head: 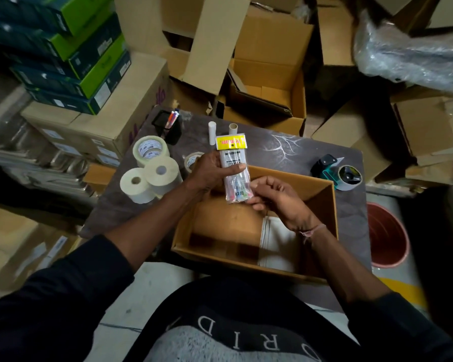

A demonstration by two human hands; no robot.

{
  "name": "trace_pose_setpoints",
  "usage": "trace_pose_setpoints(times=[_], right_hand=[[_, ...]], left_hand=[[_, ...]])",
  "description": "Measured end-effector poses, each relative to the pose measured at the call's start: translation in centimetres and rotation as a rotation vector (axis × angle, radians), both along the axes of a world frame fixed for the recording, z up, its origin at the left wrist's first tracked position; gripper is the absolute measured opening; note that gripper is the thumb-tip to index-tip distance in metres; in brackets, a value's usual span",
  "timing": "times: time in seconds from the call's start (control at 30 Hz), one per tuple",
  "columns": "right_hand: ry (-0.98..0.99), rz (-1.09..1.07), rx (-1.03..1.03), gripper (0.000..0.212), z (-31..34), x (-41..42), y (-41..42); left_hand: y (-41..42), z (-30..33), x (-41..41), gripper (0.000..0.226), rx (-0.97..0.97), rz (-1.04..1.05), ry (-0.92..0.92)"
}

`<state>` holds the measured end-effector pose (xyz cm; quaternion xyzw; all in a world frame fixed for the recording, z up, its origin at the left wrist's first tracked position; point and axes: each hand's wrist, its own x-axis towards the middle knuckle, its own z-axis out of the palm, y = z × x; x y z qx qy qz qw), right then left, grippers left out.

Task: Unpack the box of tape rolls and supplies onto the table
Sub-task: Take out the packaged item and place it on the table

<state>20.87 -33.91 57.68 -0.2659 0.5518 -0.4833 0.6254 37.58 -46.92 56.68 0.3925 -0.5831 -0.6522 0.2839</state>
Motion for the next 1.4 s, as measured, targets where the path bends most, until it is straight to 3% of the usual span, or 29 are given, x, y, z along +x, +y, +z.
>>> trace_pose_setpoints(times=[0.1,0.27,0.43,0.6,0.7,0.83,1.2,1.3,1.4], right_hand=[[0.055,0.051,-0.028,0.033,-0.2,0.7,-0.2],[-0.091,-0.109,0.003,0.025,0.4,1.6,-0.1],[0.158,-0.368,-0.049,0.016,-0.3,1.9,-0.4],[0.167,-0.32,-0.151,0.014,0.2,2.6,-0.6],[0.138,-0.349,-0.154,0.026,0.5,3.1,-1.2],[0.08,-0.415,-0.136,0.024,0.7,3.3,-1.7],[0.088,-0.297,-0.129,0.036,0.9,3.3,-2.2],[0.092,-0.28,-0.163,0.032,0.9,3.4,-2.3],[0.111,-0.266,-0.192,0.025,1.2,3.1,-2.4]], left_hand=[[-0.1,0.0,0.0,0.034,-0.019,0.047,-0.002],[-0.2,0.0,-0.2,0.022,0.025,0.12,0.048],[-0.4,0.3,0.0,0.015,0.059,0.26,0.113],[-0.7,0.3,0.2,0.016,0.133,0.333,0.195],[-0.6,0.4,0.0,0.018,0.222,0.328,0.244],[-0.5,0.7,0.0,0.019,0.26,0.32,0.268],[0.3,0.1,0.1,0.023,0.315,0.313,0.332],[0.5,0.2,-0.2,0.034,0.313,0.328,0.342],[0.6,0.3,-0.4,0.025,0.287,0.319,0.35]])
